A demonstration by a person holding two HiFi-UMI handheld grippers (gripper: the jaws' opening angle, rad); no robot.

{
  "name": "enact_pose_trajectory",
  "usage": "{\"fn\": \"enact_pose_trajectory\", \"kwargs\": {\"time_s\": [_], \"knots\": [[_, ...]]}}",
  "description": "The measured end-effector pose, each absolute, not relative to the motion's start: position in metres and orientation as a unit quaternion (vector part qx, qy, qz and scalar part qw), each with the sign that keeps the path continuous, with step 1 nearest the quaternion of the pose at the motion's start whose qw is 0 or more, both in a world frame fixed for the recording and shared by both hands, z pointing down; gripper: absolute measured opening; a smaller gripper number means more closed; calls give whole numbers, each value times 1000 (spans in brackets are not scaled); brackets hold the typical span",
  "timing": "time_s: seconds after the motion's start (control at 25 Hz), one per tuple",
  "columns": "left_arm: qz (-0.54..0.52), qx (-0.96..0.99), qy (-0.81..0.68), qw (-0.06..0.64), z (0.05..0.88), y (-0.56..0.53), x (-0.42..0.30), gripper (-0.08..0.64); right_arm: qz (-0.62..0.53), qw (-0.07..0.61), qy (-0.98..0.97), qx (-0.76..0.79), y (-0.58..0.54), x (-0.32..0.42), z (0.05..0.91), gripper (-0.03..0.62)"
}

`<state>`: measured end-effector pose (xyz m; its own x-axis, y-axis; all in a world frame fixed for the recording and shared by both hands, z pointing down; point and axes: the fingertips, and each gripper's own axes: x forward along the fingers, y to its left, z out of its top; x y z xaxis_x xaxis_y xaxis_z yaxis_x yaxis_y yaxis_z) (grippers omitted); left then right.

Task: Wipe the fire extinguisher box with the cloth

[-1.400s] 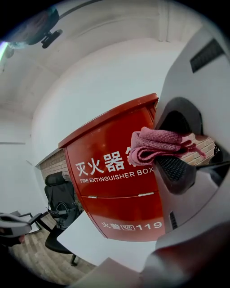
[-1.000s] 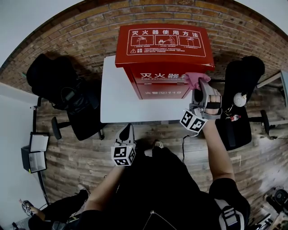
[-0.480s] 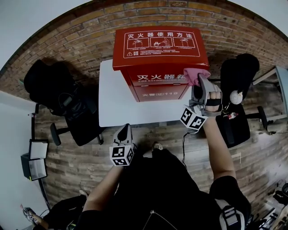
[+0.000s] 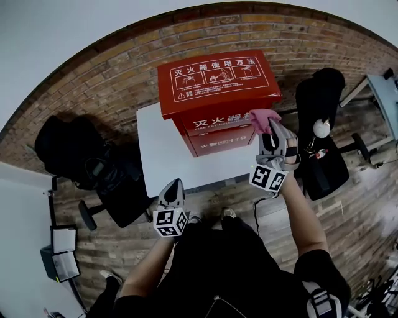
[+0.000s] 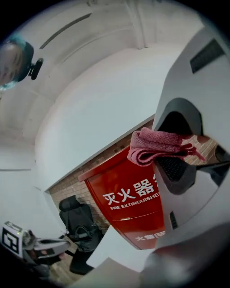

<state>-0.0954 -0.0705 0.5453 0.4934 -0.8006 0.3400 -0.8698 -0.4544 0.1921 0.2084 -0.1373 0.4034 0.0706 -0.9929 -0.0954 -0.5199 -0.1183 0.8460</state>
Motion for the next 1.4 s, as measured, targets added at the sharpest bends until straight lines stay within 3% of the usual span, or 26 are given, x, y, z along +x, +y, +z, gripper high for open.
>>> {"fn": "enact_pose_trajectory", "kwargs": {"time_s": [0.4,0.64,0.92,1.4], "knots": [[64,885,-446,115,492,-96,-116,18,-202,238,-652,691,-83,149,396,117],[41,899,-424,105,476,-94,-128,18,-20,135,-708,692,-48,118,412,114],[30,914,-397,81,463,-73,-137,18,103,39,-730,675,-6,82,429,112],[24,927,-370,64,466,-39,-167,18,156,44,-721,674,38,18,476,110]]}}
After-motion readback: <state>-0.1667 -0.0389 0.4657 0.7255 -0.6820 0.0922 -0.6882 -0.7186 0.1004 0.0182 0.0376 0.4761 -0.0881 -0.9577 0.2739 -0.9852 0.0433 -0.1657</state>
